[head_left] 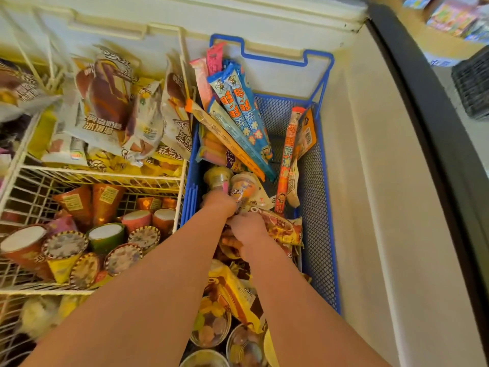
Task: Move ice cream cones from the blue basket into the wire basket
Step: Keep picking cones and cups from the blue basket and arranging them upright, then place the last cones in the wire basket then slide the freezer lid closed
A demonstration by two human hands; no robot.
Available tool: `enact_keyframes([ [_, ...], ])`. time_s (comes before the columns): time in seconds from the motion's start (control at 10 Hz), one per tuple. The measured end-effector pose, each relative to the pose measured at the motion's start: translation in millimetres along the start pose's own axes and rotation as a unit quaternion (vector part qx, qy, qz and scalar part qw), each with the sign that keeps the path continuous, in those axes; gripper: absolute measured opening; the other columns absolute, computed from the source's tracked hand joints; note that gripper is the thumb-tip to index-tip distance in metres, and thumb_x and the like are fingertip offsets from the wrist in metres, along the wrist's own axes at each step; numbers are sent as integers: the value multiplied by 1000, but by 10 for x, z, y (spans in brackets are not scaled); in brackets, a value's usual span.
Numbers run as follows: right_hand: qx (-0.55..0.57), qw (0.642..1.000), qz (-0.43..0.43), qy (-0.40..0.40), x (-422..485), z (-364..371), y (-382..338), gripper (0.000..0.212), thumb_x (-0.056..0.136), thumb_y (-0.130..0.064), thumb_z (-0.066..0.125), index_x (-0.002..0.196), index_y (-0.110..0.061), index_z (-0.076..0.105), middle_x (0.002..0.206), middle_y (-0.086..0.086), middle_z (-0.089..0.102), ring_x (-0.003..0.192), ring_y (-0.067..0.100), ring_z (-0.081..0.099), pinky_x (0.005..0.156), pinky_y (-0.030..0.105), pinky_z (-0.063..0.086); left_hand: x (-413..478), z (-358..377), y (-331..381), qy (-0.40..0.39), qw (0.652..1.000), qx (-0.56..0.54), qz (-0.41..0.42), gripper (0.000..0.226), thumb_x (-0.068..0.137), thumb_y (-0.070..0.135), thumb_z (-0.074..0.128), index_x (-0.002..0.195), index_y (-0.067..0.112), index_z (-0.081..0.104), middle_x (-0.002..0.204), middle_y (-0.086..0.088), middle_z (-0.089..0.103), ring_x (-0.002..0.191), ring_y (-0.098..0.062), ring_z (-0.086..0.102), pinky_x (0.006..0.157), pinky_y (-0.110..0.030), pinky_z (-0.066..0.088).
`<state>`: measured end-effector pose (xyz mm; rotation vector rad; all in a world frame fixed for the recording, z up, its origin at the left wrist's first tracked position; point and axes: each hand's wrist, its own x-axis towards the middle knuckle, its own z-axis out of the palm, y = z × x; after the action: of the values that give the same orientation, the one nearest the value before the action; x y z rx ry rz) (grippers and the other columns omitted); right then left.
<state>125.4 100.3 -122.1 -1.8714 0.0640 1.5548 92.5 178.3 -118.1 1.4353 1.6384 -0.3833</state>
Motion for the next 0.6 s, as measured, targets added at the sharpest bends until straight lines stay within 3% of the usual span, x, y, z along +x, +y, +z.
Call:
enact_keyframes([
  [0.1,46,999,16,-15,-15,-79,-19,15,89,-1,61,75,-6,62,75,13,65,59,19,59,45,28,48,65,24,-83,-13,997,-79,-21,38,100,13,43,132,-6,52,130,-24,59,121,-37,58,88,-37,48],
  [0.2,66,997,6,-32,-86,-166,-29,13,90,-10,66,77,-7,64,69,7,69,53,14,61,42,25,48,-25,4,-113,-49,985,-162,-34,36,100,19,43,122,-7,57,100,-26,65,84,-37,66,71,-34,45],
  [0.3,56,997,1,-54,-297,-299,5,12,92,-15,65,84,-6,65,73,5,71,54,13,62,47,24,51,-277,-119,-111,-69,970,-223,-63,33,102,26,41,107,-2,59,82,-19,61,56,-25,54,62,-34,48],
  [0.4,64,995,-17,-71,-544,-448,46,9,92,-15,65,90,-7,68,82,6,73,64,14,64,55,26,53,-631,-258,-74,-107,948,-288,-86,25,104,25,39,99,5,53,76,-13,59,58,-20,55,57,-29,49],
  [0.5,67,992,-52,-89,-820,-510,83,6,93,-16,64,94,-10,65,89,6,70,70,14,62,59,25,51,-979,-344,-88,-112,925,-359,-63,28,104,29,38,95,7,52,81,-13,62,64,-21,58,64,-32,54],
  [0.6,64,989,-92,-98,-1076,-456,132,8,89,-13,69,90,-11,61,95,8,66,70,14,57,57,26,50,-1311,-449,-295,-95,900,-424,-10,19,102,18,46,109,3,56,85,-14,65,69,-21,60,75,-37,57],
])
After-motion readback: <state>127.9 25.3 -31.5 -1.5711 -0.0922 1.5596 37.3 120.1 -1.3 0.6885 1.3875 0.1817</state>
